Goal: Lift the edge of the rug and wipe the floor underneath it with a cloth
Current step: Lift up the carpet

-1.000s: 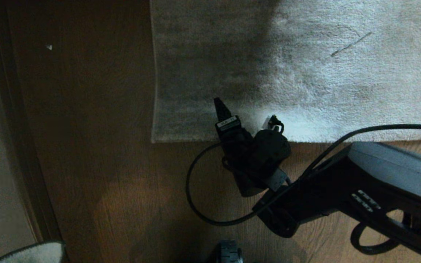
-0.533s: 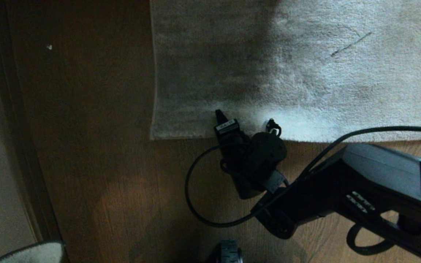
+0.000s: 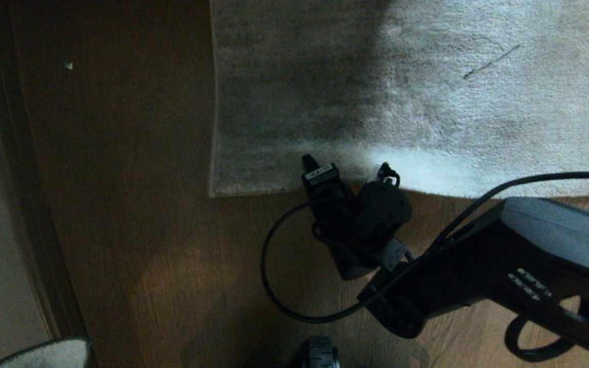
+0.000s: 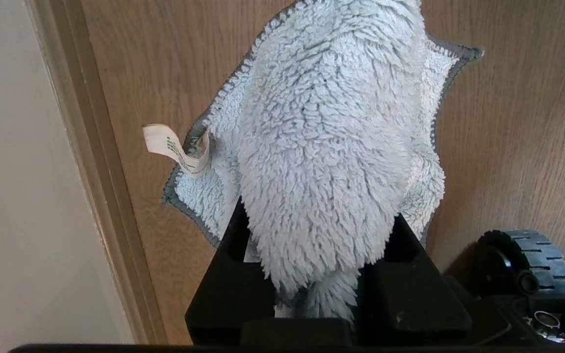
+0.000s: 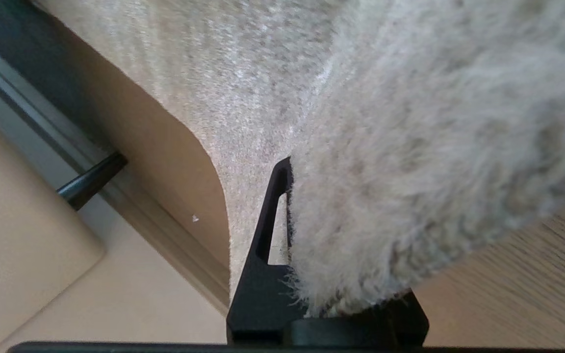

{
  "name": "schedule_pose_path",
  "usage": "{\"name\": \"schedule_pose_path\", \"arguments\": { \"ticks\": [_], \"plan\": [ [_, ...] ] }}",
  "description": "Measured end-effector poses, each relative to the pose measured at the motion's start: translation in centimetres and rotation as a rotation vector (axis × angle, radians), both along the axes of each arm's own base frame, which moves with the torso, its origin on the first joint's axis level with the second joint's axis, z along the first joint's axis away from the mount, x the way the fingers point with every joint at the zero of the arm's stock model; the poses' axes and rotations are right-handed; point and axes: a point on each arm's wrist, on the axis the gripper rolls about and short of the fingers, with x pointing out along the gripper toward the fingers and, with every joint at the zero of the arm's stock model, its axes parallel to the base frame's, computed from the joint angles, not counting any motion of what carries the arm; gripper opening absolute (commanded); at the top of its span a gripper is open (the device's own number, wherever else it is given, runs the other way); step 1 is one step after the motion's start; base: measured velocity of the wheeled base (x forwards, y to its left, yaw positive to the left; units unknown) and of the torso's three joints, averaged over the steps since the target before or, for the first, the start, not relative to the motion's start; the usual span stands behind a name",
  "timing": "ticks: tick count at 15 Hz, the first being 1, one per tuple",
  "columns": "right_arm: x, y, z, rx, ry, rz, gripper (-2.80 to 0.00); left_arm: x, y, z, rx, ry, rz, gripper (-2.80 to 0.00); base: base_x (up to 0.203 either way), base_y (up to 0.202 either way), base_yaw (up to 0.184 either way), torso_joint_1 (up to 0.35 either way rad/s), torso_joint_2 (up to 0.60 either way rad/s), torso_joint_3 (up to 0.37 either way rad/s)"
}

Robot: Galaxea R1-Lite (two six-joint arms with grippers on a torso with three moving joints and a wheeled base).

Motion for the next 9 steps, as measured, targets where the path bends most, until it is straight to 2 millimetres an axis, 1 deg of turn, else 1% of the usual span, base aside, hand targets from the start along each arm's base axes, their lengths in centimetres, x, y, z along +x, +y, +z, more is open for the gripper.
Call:
{"name": "schedule_pose_path", "arguments": {
  "ticks": [3,6,9],
  "plan": [
    [0.0,-2.1,1.4,0.043,0.0,-0.018,-2.8,0.0,0.0,0.0,0.0,0.0,0.0,-2.8,0.0,0.0,0.0,0.0,0.0,0.0],
    [0.3,-5.4,3.8,0.157,-0.004,-0.047,-2.8,0.0,0.0,0.0,0.0,0.0,0.0,-2.8,0.0,0.0,0.0,0.0,0.0,0.0],
    [-0.1,-8.9,6.7,0.25,-0.055,-0.077,-2.8,0.0,0.0,0.0,0.0,0.0,0.0,-2.8,0.0,0.0,0.0,0.0,0.0,0.0]
  ]
}}
